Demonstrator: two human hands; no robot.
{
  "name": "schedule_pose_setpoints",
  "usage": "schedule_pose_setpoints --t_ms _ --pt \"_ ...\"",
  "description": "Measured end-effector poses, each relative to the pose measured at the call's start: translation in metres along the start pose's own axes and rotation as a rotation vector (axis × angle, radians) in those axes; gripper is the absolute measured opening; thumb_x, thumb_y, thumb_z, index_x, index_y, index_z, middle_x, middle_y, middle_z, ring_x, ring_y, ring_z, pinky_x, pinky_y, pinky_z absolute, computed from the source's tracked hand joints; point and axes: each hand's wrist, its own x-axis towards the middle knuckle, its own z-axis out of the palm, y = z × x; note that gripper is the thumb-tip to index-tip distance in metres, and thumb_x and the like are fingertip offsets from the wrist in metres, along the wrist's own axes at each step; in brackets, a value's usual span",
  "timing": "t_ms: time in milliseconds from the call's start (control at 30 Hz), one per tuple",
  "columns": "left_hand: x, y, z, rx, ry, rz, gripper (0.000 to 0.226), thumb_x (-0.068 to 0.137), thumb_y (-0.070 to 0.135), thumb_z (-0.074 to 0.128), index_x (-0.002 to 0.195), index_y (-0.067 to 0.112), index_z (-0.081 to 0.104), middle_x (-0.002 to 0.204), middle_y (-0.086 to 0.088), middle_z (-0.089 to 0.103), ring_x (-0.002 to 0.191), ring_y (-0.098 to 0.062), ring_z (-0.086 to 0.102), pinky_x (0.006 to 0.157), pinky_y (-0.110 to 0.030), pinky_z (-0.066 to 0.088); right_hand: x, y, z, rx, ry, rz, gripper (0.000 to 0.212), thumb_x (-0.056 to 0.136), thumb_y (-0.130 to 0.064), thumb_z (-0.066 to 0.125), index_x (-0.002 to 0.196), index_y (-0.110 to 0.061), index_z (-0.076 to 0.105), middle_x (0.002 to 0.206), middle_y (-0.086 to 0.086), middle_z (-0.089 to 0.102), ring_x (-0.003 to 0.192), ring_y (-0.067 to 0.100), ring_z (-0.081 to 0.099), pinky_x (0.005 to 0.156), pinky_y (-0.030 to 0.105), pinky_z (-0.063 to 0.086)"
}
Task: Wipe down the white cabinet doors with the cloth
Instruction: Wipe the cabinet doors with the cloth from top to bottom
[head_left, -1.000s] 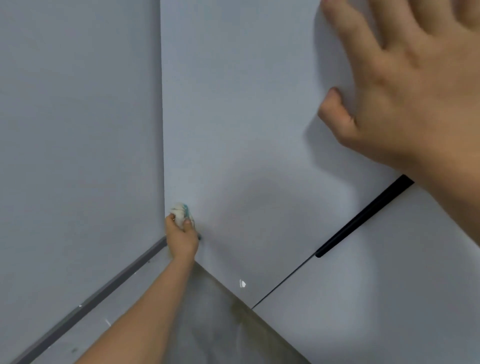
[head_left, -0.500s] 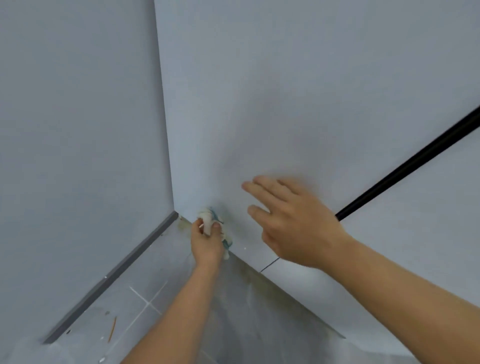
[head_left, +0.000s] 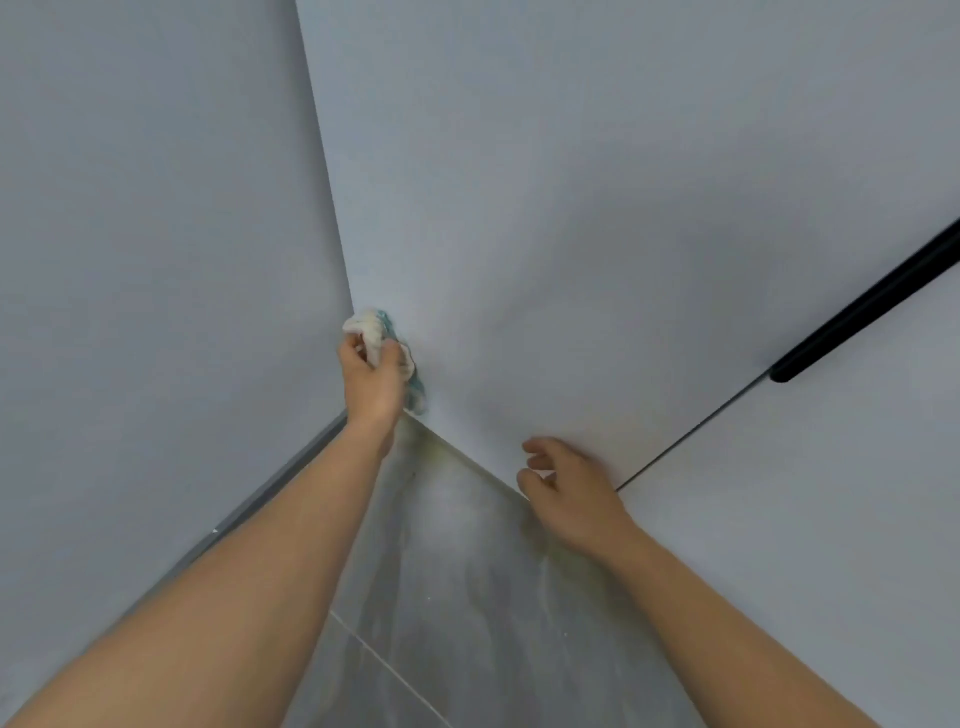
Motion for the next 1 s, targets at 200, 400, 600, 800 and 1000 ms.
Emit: schedule_pose_setpoints --t_ms 200,400,600,800,1000 --pt "0.024 -0.004 0.002 -0.064 0.013 -0.071 0.022 0.105 0.048 0.032 0.11 0.034 0.048 0.112 0.0 0.062 0.107 -0.026 0.064 0.099 -0.05 0.053 0.001 0.018 0.003 0.07 0.055 -0.023 0.035 0.098 -0.029 0.059 0.132 -0.03 0.065 0.126 -0.015 0.07 0.107 0.003 0.068 0.103 0.032 0.052" --pt "-0.032 -0.021 0.05 0.019 0.092 -0.082 0.045 0.102 0.042 0.037 0.132 0.01 0.042 0.134 -0.012 0.048 0.125 -0.031 0.048 0.11 -0.047 0.038 -0.001 0.033 0.016 -0.169 0.118 -0.125 0.045 0.09 -0.046 0.04 0.107 -0.024 0.074 0.105 -0.012 0.077 0.093 0.01 0.073 0.088 0.034 0.057" --pt "-0.093 -0.031 0.057 0.033 -0.19 -0.124 0.014 0.108 0.034 0.038 0.109 0.019 0.038 0.119 -0.008 0.05 0.104 -0.018 0.059 0.086 -0.031 0.052 0.001 0.059 0.03 -0.429 0.127 -0.211 0.041 0.088 -0.039 0.034 0.075 -0.016 0.065 0.082 0.0 0.069 0.074 0.028 0.069 0.064 0.041 0.057" --pt "-0.033 -0.024 0.03 -0.02 0.005 -0.074 0.016 0.104 0.028 0.046 0.11 0.014 0.046 0.087 0.002 0.055 0.079 -0.018 0.057 0.07 -0.026 0.048 0.0 0.048 0.035 -0.41 0.159 -0.124 0.036 0.085 -0.042 0.037 0.075 -0.023 0.066 0.079 -0.006 0.069 0.073 0.025 0.066 0.064 0.036 0.055" --pt "0.043 -0.025 0.01 -0.201 0.234 -0.128 0.013 0.104 0.031 0.043 0.114 0.022 0.04 0.098 -0.011 0.065 0.061 -0.012 0.061 0.053 -0.026 0.049 -0.015 0.056 0.034 -0.315 0.12 -0.15 0.016 0.095 -0.024 0.061 0.089 -0.016 0.073 0.115 -0.003 0.072 0.109 0.02 0.066 0.088 0.034 0.052"
